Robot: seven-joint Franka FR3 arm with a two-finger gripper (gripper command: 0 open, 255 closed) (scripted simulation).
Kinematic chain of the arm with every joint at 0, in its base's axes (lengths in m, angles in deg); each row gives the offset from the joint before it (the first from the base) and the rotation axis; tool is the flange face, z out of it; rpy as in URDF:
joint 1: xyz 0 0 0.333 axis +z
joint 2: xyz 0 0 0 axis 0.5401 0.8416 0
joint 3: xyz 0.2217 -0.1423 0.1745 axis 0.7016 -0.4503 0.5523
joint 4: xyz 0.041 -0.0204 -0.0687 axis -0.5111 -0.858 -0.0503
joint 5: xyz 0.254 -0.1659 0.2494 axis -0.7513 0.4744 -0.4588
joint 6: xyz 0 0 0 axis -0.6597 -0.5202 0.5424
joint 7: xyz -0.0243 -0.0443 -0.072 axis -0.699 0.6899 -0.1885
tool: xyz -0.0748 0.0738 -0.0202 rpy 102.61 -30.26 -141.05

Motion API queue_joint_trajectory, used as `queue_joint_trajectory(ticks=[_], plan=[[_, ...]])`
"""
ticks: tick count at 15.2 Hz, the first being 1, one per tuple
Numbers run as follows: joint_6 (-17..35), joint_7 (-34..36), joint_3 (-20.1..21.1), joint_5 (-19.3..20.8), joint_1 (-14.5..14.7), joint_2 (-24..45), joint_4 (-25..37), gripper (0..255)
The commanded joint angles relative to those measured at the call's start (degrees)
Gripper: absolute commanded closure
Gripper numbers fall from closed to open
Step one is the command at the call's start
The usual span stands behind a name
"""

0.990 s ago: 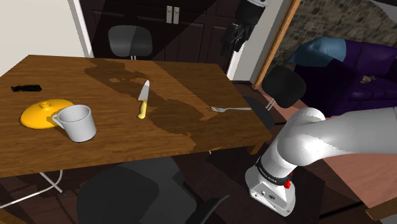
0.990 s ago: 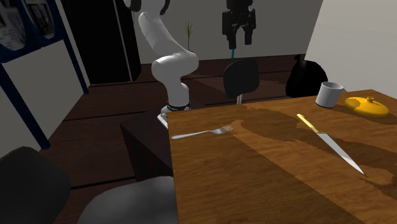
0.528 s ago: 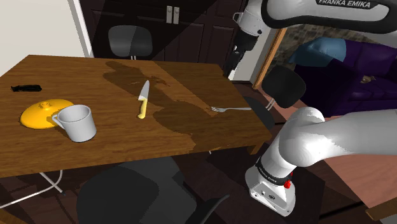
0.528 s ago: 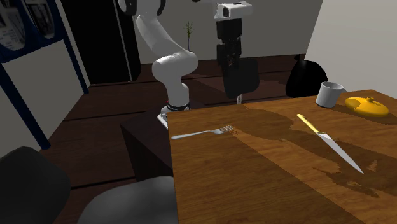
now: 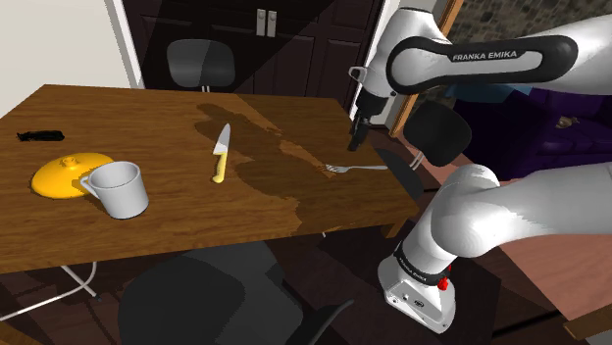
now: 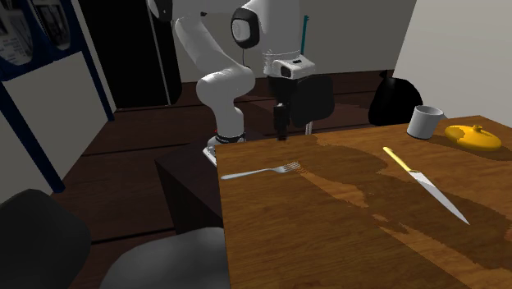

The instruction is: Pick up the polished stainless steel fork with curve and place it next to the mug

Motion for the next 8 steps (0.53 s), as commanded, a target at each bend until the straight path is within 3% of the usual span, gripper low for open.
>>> queue_joint_trajectory(ticks=[1, 5, 8], plan=[[3.23, -4.86, -2.63, 1.72, 0.52, 1.98, -1.87, 0], [10.54, -14.45, -8.55, 5.24, 1.53, 7.97, -4.53, 0], [13.02, -14.91, -9.31, 5.57, 1.71, 9.57, -5.48, 0]])
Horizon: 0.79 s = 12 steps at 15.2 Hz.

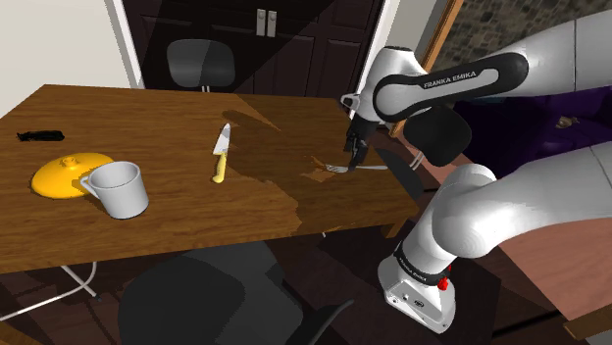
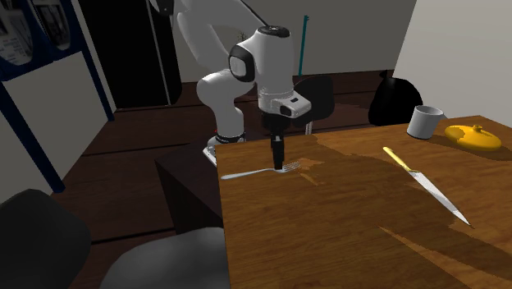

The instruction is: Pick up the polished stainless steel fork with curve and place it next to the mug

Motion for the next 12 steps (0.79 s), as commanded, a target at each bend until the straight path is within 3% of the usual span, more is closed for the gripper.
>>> queue_joint_trajectory(ticks=[1, 5, 12], plan=[[2.20, -0.49, -0.69, 0.37, 0.08, 1.26, -0.96, 0], [7.36, -0.68, -1.92, 0.66, 0.59, 4.77, -2.64, 0], [7.36, -0.68, -1.92, 0.65, 0.58, 4.77, -2.64, 0]])
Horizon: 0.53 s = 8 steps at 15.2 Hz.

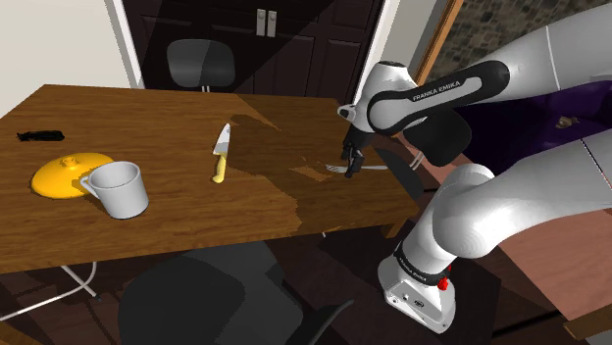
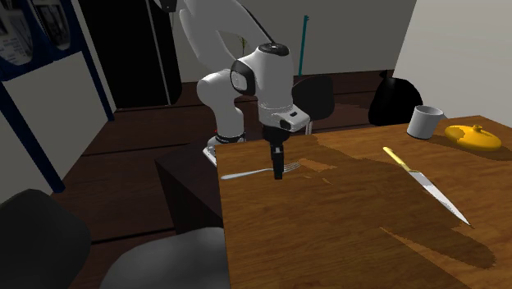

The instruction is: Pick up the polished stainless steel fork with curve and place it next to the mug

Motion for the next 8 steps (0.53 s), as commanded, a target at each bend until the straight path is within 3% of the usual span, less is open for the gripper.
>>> queue_joint_trajectory(ticks=[1, 2, 8], plan=[[0.00, 0.00, 0.00, 0.00, 0.00, 0.00, 0.00, 0], [0.00, 0.00, 0.00, 0.00, 0.00, 0.00, 0.00, 255], [-0.25, 0.34, 0.34, 0.02, -0.05, -0.53, -0.32, 255]])
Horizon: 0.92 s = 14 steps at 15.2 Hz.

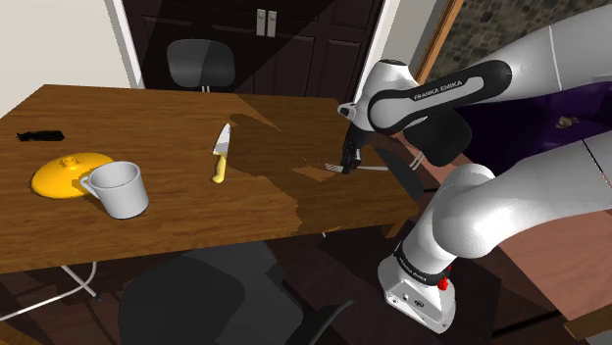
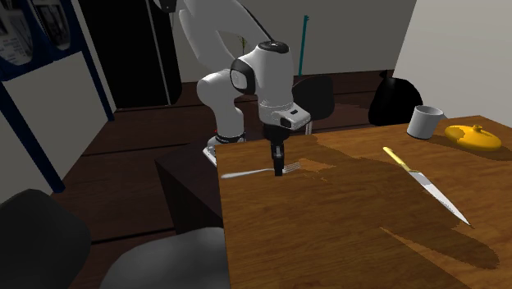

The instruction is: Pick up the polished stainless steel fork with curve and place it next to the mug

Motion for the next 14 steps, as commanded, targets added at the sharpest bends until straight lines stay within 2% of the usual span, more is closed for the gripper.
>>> queue_joint_trajectory(ticks=[1, 3, 14], plan=[[-0.20, 0.04, 0.01, -0.04, 0.05, 0.15, -0.45, 255], [0.00, -0.27, -0.29, -0.08, 0.12, 0.66, -0.10, 255], [-11.69, 0.46, 2.76, -1.36, -0.26, -6.31, 4.70, 255]])
